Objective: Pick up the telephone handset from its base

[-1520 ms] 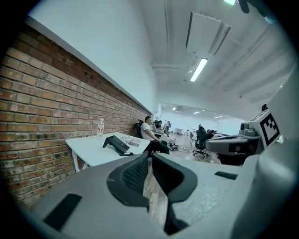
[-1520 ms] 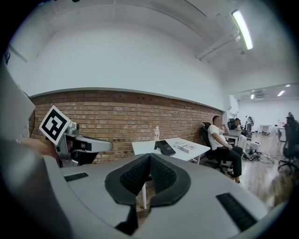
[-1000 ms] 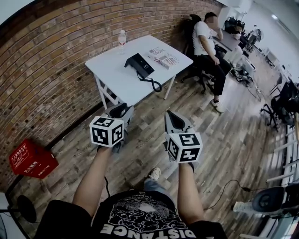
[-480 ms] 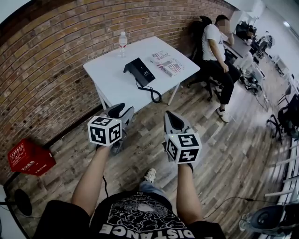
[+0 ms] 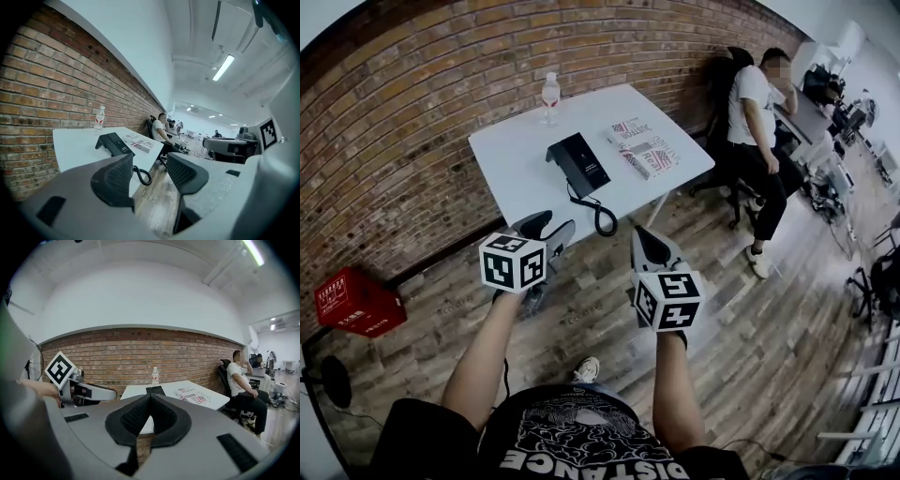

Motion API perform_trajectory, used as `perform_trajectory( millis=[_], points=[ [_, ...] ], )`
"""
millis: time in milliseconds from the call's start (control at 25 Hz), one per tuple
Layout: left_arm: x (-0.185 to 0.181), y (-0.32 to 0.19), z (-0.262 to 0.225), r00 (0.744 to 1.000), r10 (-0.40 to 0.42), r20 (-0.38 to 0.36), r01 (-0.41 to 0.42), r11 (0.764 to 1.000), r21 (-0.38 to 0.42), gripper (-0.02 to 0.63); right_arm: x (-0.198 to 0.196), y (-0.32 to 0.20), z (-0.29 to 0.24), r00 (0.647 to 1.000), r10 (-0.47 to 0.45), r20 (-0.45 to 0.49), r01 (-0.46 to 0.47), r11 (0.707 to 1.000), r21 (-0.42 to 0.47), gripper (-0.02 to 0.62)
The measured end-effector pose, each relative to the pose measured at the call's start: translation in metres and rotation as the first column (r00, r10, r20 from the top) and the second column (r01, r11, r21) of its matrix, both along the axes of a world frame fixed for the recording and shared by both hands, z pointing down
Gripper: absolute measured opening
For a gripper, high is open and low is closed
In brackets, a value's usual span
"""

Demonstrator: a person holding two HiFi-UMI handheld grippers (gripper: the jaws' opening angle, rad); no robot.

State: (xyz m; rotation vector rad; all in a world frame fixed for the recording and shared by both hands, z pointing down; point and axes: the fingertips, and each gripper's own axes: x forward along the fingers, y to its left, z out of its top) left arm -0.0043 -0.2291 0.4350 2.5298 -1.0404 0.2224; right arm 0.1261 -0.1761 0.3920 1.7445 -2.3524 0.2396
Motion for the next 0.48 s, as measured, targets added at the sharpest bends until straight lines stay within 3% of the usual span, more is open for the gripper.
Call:
perform_trajectory(
  millis=[480],
  points=[
    [0.010,-0.029,0.000,0.996,-0.091,0.000,0.091,0.996,-0.024,0.212,0.023,-0.042,0.005,0.994,-0.106,0.026,0.106,0.994,-0.003,0.000]
  ],
)
